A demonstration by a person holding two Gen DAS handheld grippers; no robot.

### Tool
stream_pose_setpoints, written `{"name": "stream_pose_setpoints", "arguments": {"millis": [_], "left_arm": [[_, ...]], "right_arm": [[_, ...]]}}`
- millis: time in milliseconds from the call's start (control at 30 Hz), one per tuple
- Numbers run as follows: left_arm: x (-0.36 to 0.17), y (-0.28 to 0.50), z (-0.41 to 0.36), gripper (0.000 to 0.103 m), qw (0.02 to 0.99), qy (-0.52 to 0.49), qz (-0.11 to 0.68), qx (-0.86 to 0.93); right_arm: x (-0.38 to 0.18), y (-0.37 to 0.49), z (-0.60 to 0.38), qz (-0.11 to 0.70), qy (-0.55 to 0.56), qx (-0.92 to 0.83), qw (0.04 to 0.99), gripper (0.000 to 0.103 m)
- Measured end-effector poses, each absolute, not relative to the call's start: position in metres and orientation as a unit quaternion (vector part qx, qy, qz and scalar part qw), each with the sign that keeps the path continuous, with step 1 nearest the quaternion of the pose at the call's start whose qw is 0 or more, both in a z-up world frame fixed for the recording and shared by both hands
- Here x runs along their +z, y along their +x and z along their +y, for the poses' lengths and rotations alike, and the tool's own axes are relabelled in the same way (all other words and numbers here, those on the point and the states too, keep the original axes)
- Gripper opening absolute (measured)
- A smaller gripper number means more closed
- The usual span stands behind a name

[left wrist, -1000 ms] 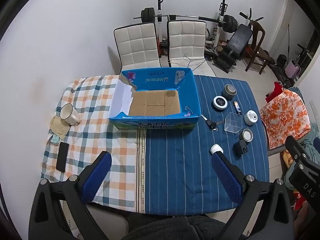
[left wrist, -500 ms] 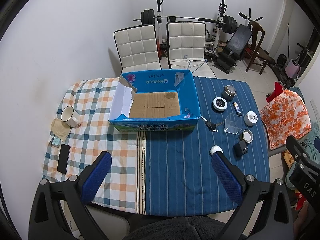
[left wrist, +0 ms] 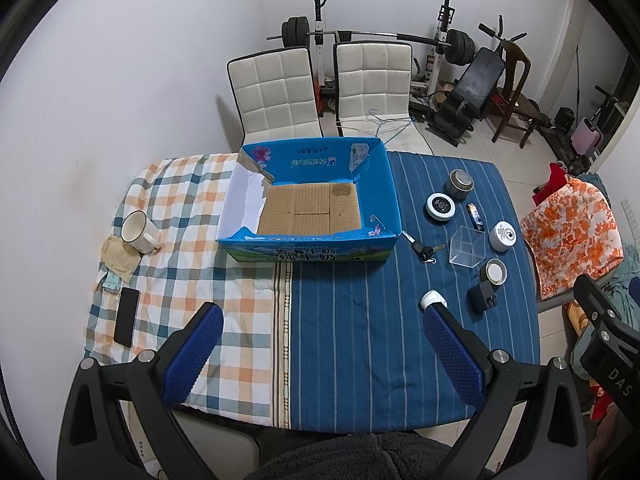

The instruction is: Organize rigid objects

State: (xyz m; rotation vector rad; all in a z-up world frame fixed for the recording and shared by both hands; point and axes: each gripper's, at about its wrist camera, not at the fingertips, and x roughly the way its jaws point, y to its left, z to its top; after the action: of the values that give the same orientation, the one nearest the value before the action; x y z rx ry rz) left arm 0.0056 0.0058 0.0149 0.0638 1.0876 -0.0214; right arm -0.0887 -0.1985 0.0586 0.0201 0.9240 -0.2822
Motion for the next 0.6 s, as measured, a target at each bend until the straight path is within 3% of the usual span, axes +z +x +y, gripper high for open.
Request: {"name": "stream_pose_setpoints", "arguments": {"millis": [600], "left_arm": [[0.0178, 0.0101, 0.01, 0.103, 0.856, 0.031, 0.516, -0.009]], "right_arm": [[0.0559, -0.0884, -0.2011, 0.443, 0.008, -0.136, 0.886, 0.103]]}}
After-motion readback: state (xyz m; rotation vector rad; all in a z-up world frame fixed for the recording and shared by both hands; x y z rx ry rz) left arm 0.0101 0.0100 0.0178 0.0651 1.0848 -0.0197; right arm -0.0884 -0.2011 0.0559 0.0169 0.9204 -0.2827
